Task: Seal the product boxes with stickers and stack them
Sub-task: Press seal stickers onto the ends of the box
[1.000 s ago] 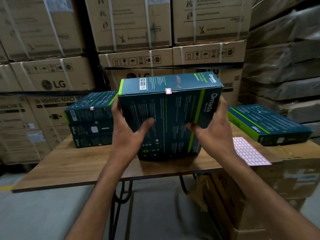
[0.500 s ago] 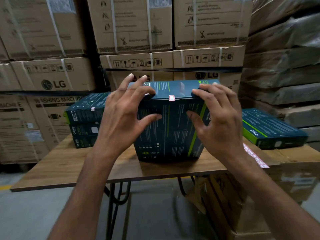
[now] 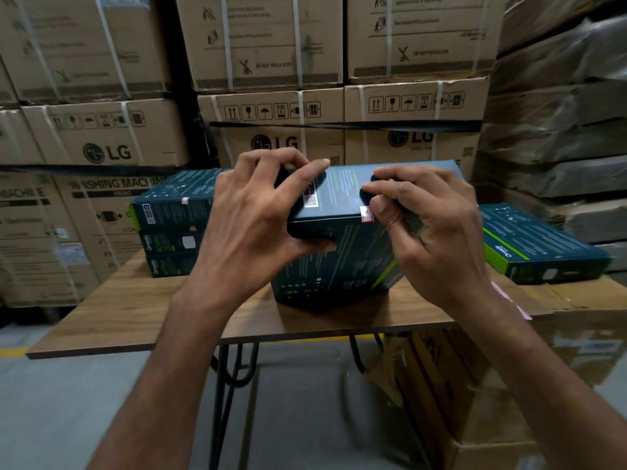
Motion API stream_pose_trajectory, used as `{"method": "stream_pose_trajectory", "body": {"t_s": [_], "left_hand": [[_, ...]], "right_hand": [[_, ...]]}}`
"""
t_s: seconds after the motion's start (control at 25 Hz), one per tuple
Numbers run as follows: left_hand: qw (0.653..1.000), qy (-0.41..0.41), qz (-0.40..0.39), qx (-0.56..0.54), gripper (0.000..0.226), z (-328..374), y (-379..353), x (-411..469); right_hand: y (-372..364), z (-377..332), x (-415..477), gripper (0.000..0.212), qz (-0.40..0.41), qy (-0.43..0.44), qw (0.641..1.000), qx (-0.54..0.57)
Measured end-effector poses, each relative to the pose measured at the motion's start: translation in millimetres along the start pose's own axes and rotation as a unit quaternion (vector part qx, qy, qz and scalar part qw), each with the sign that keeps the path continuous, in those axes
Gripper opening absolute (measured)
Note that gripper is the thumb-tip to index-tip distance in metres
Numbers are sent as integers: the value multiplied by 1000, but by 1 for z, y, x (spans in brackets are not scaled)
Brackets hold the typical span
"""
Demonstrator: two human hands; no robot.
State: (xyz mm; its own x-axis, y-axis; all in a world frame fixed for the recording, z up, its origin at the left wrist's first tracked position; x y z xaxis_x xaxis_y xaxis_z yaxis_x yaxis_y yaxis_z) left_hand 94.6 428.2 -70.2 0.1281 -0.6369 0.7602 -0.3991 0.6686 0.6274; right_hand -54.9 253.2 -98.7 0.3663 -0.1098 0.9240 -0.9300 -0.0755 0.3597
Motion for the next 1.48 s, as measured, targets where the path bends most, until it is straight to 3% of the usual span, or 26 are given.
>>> {"method": "stream_pose_trajectory", "body": {"t_s": [0.2,0.4,0.6,1.04,1.28,1.48], "left_hand": [[999,-15,-20,-29,92,0,-3,-2],[999,-27,-7,-42,87,-2,-6,-7],[996,-42,11,-83,82,-4,-9,-11],[988,-114,15,-104,63,-17,-8,-9],[988,-97,36,-115,57,-24,0,0],[989,-93,69,-86,46,-21,-1,10]], "right_hand": [[3,8,-5,26,-53,10,998,30],[3,7,-11,24,-38,20,998,54],[2,4,-10,30,-38,30,999,21],[7,18,-8,61,-162,74,981,-81],[10,22,24,55,-171,70,983,-26],[-9,31,38,41,-104,57,992,46]]}}
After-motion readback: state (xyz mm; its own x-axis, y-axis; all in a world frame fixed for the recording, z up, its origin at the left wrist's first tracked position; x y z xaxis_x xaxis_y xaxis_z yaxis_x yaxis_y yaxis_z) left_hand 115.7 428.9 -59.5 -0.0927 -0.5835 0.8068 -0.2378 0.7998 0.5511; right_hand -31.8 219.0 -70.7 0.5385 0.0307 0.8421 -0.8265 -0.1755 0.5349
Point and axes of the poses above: each hand's wrist, its own x-axis towards the middle knuckle, its own y-axis out of the back of the hand, z = x × y, the point moved 2 cm from there along x, towards the middle knuckle, and after that the axes turned 4 degrees about -z, right-handed, at the moved point
